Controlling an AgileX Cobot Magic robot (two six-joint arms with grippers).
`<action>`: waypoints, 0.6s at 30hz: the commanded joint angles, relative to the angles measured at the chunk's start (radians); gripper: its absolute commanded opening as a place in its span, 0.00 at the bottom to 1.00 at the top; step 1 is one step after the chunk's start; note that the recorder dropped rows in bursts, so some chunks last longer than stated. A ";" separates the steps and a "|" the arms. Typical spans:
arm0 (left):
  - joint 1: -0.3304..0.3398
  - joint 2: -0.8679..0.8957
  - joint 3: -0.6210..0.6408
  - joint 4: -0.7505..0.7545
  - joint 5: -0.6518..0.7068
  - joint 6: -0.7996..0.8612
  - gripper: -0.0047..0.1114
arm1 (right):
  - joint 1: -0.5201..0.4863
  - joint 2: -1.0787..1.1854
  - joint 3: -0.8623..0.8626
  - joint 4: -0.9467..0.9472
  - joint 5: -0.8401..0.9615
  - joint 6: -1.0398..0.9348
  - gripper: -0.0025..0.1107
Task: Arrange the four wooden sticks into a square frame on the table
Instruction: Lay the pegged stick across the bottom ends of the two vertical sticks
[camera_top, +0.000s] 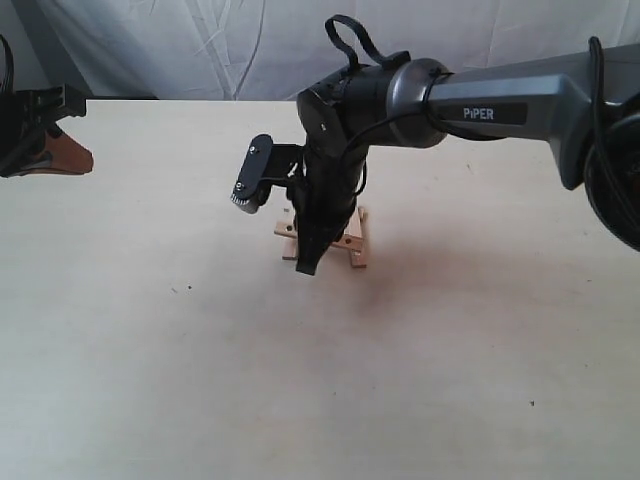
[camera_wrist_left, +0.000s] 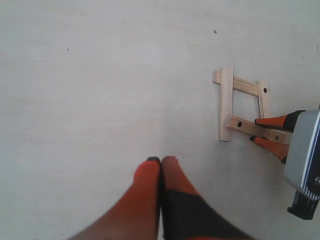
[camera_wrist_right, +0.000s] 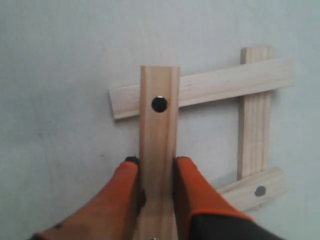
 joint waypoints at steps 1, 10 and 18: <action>0.001 -0.009 0.002 -0.010 -0.009 0.004 0.04 | -0.005 -0.003 -0.004 -0.019 -0.019 -0.007 0.02; 0.001 -0.009 0.002 -0.010 -0.010 0.004 0.04 | -0.005 -0.002 -0.004 -0.017 -0.023 -0.007 0.02; 0.001 -0.009 0.002 -0.010 -0.010 0.004 0.04 | -0.005 -0.002 -0.004 0.004 -0.056 -0.005 0.02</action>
